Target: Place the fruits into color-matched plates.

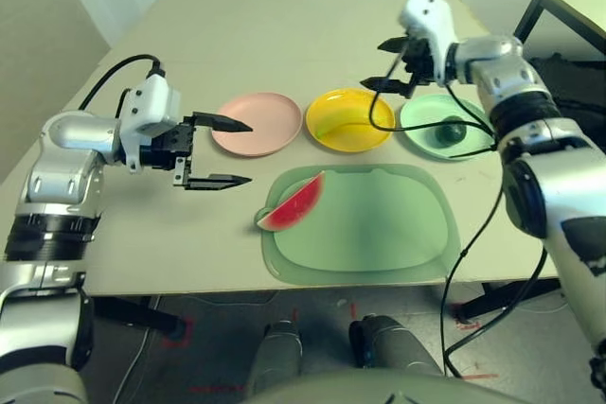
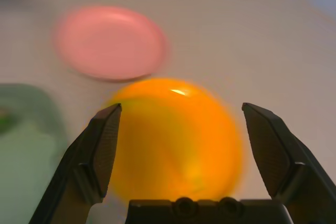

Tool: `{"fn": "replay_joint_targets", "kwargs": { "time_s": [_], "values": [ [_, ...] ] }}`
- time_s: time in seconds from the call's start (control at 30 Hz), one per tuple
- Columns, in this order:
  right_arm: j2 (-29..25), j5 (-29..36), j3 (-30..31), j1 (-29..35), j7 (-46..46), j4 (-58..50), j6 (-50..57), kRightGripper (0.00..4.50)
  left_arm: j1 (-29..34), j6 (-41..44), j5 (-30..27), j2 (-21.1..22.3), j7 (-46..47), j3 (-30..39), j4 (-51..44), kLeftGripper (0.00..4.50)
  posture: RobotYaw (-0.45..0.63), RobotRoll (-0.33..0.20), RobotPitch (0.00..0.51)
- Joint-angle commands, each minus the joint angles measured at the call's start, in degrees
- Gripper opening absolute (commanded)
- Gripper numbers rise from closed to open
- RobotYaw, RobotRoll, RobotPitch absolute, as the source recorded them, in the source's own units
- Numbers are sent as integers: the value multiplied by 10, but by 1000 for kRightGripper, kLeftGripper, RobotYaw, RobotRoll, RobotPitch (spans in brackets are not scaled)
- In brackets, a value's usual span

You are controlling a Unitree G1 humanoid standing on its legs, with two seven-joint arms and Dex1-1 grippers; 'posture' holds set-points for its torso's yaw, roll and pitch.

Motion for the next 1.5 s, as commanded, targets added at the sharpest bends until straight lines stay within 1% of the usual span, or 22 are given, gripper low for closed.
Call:
{"fn": "replay_joint_targets", "kwargs": {
  "time_s": [0.03, 0.1, 0.17, 0.23, 0.3, 0.33, 0.43, 0.57, 0.7, 0.87, 1.0, 1.2, 1.33, 1.5],
  "values": [
    [-24, 91, -39, 82, 44, -153, 44, 4482, -9, 46, 5, 7, 7, -23, -44, 4500, -139, 0, 66],
    [-37, 119, -44, 133, 59, -209, 64, 4482, -23, -5, 27, 10, -13, -34, -28, 4500, -145, 0, 61],
    [-50, 136, -41, 179, 72, -246, 76, 4482, -38, -93, 55, 12, -48, -48, 7, 4500, -148, 0, 55],
    [-58, 152, -39, 216, 76, -273, 92, 4482, -54, -182, 65, 17, -68, -75, 42, 4500, -146, 0, 50],
    [-60, 165, -41, 245, 70, -290, 103, 4482, -74, -272, 63, 30, -71, -120, 71, 4500, -143, 0, 45],
    [-60, 169, -42, 252, 66, -296, 106, 4482, -82, -303, 60, 35, -71, -138, 84, 4500, -143, 0, 45],
    [-57, 177, -40, 289, 64, -312, 102, 4482, -125, -437, 50, 53, -71, -226, 124, 4500, -160, 0, 33],
    [-53, 187, -41, 309, 52, -323, 105, 4482, -193, -599, 41, 65, -71, -344, 187, 4500, -186, 0, 27],
    [-53, 194, -40, 330, 49, -335, 103, 4482, -266, -757, 40, 48, -71, -443, 274, 4500, -208, 0, 20],
    [-50, 205, -46, 348, 29, -354, 108, 4482, -331, -893, 48, 10, -71, -523, 380, 4500, -243, 0, 14],
    [-53, 210, -48, 367, 15, -375, 111, 4482, -356, -953, 43, -24, -71, -565, 429, 4500, -260, 0, 12],
    [-69, 208, -51, 380, 10, -379, 101, 4482, -369, -990, 26, -55, -71, -609, 450, 4500, -291, 0, 8],
    [-71, 213, -52, 388, 4, -388, 103, 4482, -370, -1000, 7, -68, -71, -634, 439, 4500, -304, 0, 6],
    [-74, 215, -50, 396, 1, -392, 101, 4482, -368, -1001, -13, -70, -71, -658, 423, 4500, -310, 0, 5]
  ]
}}
